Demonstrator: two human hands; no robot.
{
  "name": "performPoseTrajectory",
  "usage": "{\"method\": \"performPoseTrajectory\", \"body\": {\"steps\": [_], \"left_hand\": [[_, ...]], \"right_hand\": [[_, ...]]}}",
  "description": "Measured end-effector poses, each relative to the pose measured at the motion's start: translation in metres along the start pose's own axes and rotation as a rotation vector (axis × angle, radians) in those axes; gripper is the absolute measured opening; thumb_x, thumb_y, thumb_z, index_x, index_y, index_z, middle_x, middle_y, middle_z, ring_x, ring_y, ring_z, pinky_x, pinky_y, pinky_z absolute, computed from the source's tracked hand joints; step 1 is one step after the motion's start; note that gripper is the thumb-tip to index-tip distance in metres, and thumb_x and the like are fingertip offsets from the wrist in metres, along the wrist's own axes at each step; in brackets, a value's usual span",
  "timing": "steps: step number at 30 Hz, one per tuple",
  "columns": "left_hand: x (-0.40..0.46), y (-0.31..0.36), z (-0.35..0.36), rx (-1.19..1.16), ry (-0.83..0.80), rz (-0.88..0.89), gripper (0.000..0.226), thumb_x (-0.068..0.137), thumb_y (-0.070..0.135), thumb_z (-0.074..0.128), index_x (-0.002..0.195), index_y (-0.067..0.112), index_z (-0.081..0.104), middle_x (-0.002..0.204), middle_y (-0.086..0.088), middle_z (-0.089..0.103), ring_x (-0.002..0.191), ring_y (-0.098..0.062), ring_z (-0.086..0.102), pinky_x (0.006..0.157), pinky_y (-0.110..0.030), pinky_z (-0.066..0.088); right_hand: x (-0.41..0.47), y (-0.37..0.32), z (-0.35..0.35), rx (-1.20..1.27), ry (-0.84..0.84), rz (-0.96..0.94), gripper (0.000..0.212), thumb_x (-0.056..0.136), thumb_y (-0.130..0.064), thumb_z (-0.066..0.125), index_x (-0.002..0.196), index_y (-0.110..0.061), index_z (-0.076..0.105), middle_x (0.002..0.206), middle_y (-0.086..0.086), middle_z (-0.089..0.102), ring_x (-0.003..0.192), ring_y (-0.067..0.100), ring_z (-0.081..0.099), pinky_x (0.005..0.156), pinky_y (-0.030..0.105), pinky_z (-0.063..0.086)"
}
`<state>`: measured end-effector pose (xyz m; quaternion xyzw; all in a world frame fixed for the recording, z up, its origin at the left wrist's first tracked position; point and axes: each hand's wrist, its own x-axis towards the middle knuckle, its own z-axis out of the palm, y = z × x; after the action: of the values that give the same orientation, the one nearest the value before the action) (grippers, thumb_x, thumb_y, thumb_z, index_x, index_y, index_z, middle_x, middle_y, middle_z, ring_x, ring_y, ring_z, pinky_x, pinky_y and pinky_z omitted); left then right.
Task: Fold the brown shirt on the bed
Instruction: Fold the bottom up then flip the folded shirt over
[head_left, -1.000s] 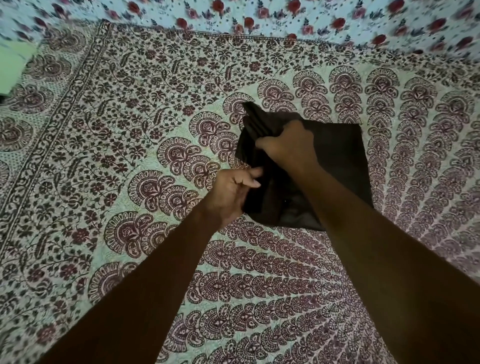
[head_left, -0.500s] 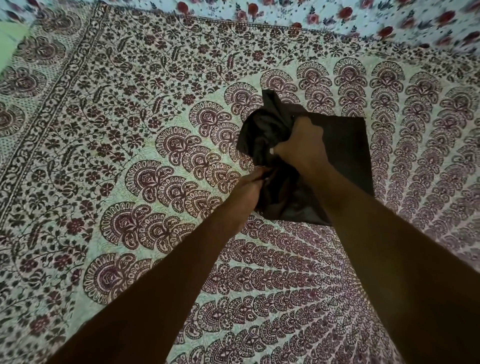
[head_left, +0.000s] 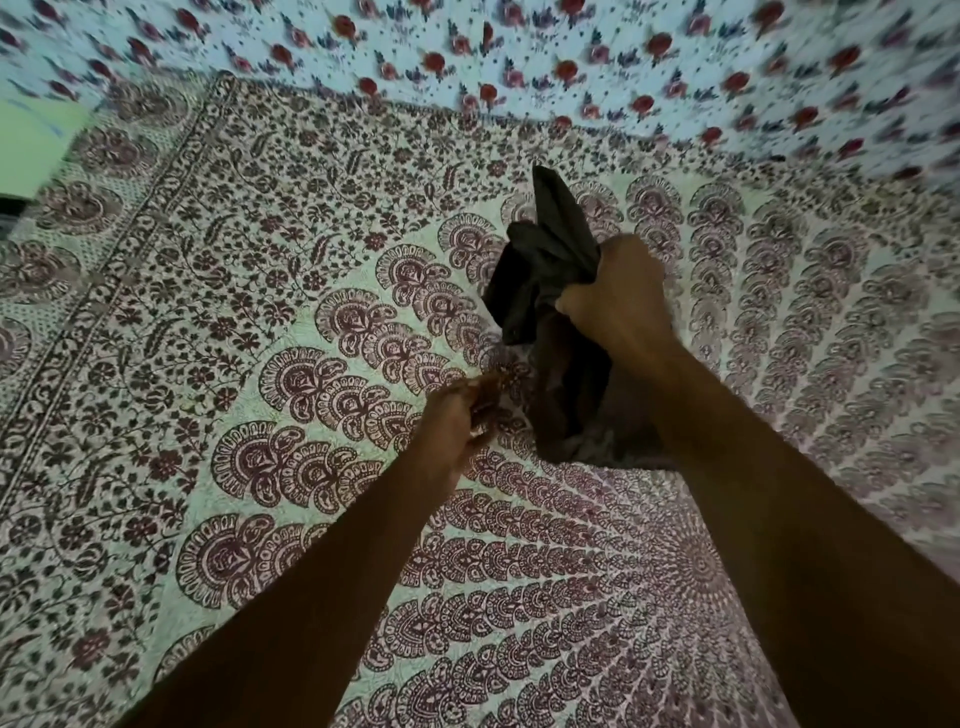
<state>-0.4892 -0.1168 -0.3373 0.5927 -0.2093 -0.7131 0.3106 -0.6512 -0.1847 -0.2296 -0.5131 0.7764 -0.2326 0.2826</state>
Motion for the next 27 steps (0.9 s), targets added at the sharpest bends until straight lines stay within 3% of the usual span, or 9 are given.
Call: {"method": "performPoseTrajectory", "body": {"steps": [2,4,7,9,12,16,20,24,27], "left_hand": [[-0.012,0.006,-0.004,0.019,-0.012,-0.016,0.030,0.105,0.021,0.042,0.118,0.016,0.068,0.119,-0.007,0.073,0.117,-0.026,0.063,0.107,-0.048,0.046],[-0.024,0.011,-0.008,0.032,-0.009,0.000,0.027,0.104,0.030,0.046,0.119,0.018,0.065,0.128,-0.005,0.068,0.119,-0.026,0.059,0.103,-0.042,0.045],[-0.044,0.019,-0.021,-0.048,-0.001,0.001,0.049,0.101,0.056,0.044,0.127,0.018,0.062,0.137,-0.004,0.064,0.126,-0.028,0.056,0.110,-0.045,0.041],[-0.056,0.022,-0.037,-0.219,-0.044,-0.021,0.058,0.099,0.063,0.042,0.122,0.016,0.067,0.131,-0.010,0.068,0.123,-0.034,0.061,0.112,-0.053,0.040],[-0.074,0.018,-0.062,-0.484,-0.131,-0.013,0.056,0.102,0.058,0.041,0.116,0.013,0.071,0.124,-0.014,0.069,0.113,-0.037,0.066,0.101,-0.049,0.047],[-0.103,0.003,-0.087,-0.491,-0.178,0.076,0.036,0.096,0.030,0.050,0.100,0.009,0.079,0.113,-0.016,0.073,0.098,-0.035,0.072,0.089,-0.045,0.053],[-0.130,-0.009,-0.109,-0.418,-0.077,0.017,0.040,0.080,0.007,0.059,0.117,0.000,0.070,0.121,-0.018,0.072,0.105,-0.036,0.071,0.096,-0.047,0.051],[-0.166,0.002,-0.136,-0.353,0.006,0.049,0.029,0.090,0.006,0.055,0.114,0.003,0.071,0.111,-0.013,0.076,0.097,-0.030,0.074,0.083,-0.039,0.060],[-0.192,0.017,-0.168,-0.344,0.061,0.065,0.029,0.097,0.017,0.055,0.119,0.004,0.071,0.113,-0.013,0.076,0.096,-0.027,0.075,0.092,-0.040,0.055]], "right_hand": [[-0.012,-0.016,-0.023,0.082,-0.014,-0.005,0.029,0.077,-0.008,0.074,0.084,-0.003,0.046,0.070,0.004,0.045,0.058,0.018,0.047,0.029,0.014,0.024],[-0.031,-0.038,-0.042,0.205,-0.052,-0.003,0.037,0.068,-0.015,0.081,0.093,0.000,0.058,0.079,0.010,0.061,0.063,0.020,0.061,0.036,0.018,0.044],[-0.065,-0.071,-0.072,0.386,-0.126,-0.022,0.043,0.057,-0.012,0.084,0.097,-0.001,0.072,0.092,0.014,0.076,0.076,0.030,0.075,0.064,0.051,0.064],[-0.087,-0.086,-0.087,0.508,-0.176,-0.048,0.030,0.065,0.002,0.085,0.094,-0.003,0.076,0.089,0.008,0.079,0.076,0.025,0.076,0.070,0.050,0.064],[-0.124,-0.101,-0.105,0.665,-0.264,-0.037,0.034,0.071,0.013,0.081,0.102,0.000,0.076,0.093,0.008,0.079,0.081,0.023,0.077,0.074,0.042,0.064],[-0.150,-0.097,-0.105,0.656,-0.312,-0.063,0.028,0.073,0.017,0.077,0.092,-0.004,0.078,0.090,0.006,0.080,0.079,0.022,0.077,0.071,0.036,0.064],[-0.160,-0.082,-0.098,0.585,-0.292,-0.024,0.026,0.073,0.013,0.079,0.090,-0.006,0.078,0.090,0.006,0.080,0.080,0.023,0.077,0.075,0.040,0.064],[-0.173,-0.069,-0.087,0.508,-0.329,0.088,0.037,0.069,0.003,0.086,0.103,-0.006,0.075,0.094,0.007,0.078,0.083,0.026,0.076,0.076,0.046,0.064],[-0.196,-0.071,-0.080,0.569,-0.353,0.076,0.027,0.074,0.007,0.082,0.095,-0.009,0.078,0.094,0.007,0.079,0.087,0.026,0.076,0.083,0.044,0.062]]}}
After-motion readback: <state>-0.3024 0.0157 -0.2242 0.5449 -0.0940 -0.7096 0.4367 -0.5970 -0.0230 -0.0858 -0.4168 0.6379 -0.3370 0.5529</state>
